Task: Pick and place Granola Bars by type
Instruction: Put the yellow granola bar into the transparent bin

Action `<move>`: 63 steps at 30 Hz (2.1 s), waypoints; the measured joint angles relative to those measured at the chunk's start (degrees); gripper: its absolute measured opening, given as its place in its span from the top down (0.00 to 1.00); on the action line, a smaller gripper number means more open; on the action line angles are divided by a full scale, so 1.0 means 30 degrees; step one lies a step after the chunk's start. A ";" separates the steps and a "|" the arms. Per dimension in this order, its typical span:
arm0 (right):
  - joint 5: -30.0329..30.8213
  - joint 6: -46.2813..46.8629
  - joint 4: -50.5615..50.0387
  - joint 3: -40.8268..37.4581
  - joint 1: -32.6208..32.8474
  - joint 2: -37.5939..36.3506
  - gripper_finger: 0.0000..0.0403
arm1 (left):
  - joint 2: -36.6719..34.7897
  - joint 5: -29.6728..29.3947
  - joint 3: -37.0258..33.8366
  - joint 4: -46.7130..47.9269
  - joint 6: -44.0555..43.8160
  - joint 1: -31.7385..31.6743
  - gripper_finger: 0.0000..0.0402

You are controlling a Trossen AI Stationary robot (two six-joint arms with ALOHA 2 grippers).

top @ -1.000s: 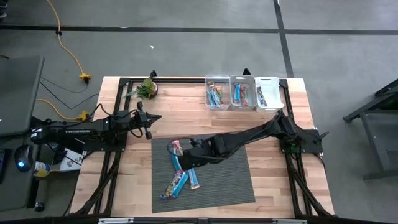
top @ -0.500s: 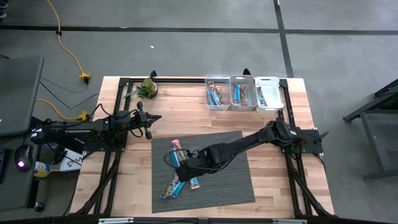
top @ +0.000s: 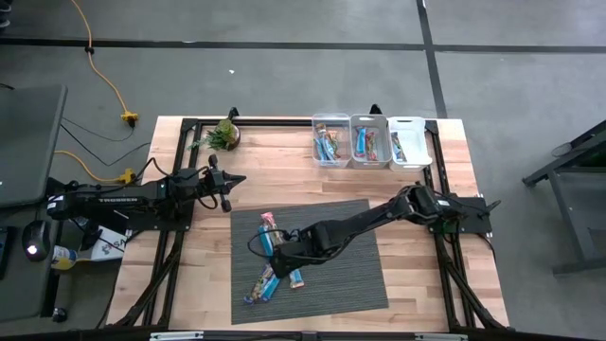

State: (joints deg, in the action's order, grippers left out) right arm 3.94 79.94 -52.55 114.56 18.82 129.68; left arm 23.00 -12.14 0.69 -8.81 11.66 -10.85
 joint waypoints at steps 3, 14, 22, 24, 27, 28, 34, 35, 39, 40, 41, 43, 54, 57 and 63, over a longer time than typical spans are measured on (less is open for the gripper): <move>0.0099 -0.0406 0.0042 0.0007 -0.0165 0.0146 0.66 | 0.0002 0.0000 0.0000 -0.0002 0.0000 0.0000 1.00; 0.0452 -0.1333 0.1260 0.0000 -0.0653 0.0914 0.66 | 0.0003 -0.0007 0.0000 0.0009 0.0000 -0.0004 1.00; 0.0631 -0.2790 0.1387 0.0000 -0.0660 0.1088 0.66 | 0.0000 0.0000 0.0000 -0.0014 0.0000 -0.0004 1.00; 0.1105 -0.2815 0.1412 0.0000 -0.0653 0.1088 0.66 | 0.0000 0.0003 0.0000 -0.0002 0.0000 -0.0004 1.00; 0.1939 -0.2182 0.1269 0.0000 -0.0646 0.1088 0.66 | 0.0000 0.0007 0.0000 -0.0003 0.0000 -0.0007 1.00; 0.2205 -0.2126 0.1251 0.0000 -0.0646 0.1088 0.66 | 0.0000 0.0007 0.0000 -0.0002 0.0000 0.0000 1.00; 0.2397 -0.1722 0.1055 0.0000 -0.0638 0.1088 0.66 | 0.0000 0.0007 0.0000 -0.0005 0.0000 -0.0007 1.00; 0.2250 -0.1992 0.0984 0.0000 -0.0638 0.1088 0.66 | 0.0000 0.0007 0.0000 -0.0010 0.0000 0.0000 1.00; 0.1331 -0.2259 0.0756 0.0000 -0.0646 0.1081 0.60 | 0.0000 0.0007 0.0000 -0.0010 0.0000 -0.0007 1.00; 0.1241 -0.2259 0.0771 0.0000 -0.0646 0.1081 0.57 | 0.0000 0.0007 0.0000 -0.0010 0.0000 -0.0006 1.00; 0.1179 -0.2259 0.0779 0.0000 -0.0646 0.1081 0.54 | 0.0000 0.0007 0.0000 -0.0010 0.0000 -0.0005 1.00; 0.1146 -0.2129 0.0765 0.0000 -0.0646 0.1074 0.48 | 0.0000 0.0013 0.0000 -0.0010 0.0000 -0.0002 1.00; -0.0533 -0.0409 0.1670 0.0007 -0.0920 0.1648 0.33 | 0.0000 0.0015 0.0000 -0.0002 0.0000 -0.0002 1.00; -0.1279 -0.0595 0.2400 0.0005 -0.1041 0.2127 0.33 | 0.0000 0.0015 0.0000 0.0000 0.0000 0.0000 1.00; -0.1019 -0.0583 0.2534 0.0007 -0.1168 0.2407 0.33 | 0.0000 -0.0066 0.0000 -0.0002 0.0000 -0.0004 1.00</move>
State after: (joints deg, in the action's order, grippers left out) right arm 0.88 78.19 -44.95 114.59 15.32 136.90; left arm 23.00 -12.34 0.69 -8.82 11.66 -10.86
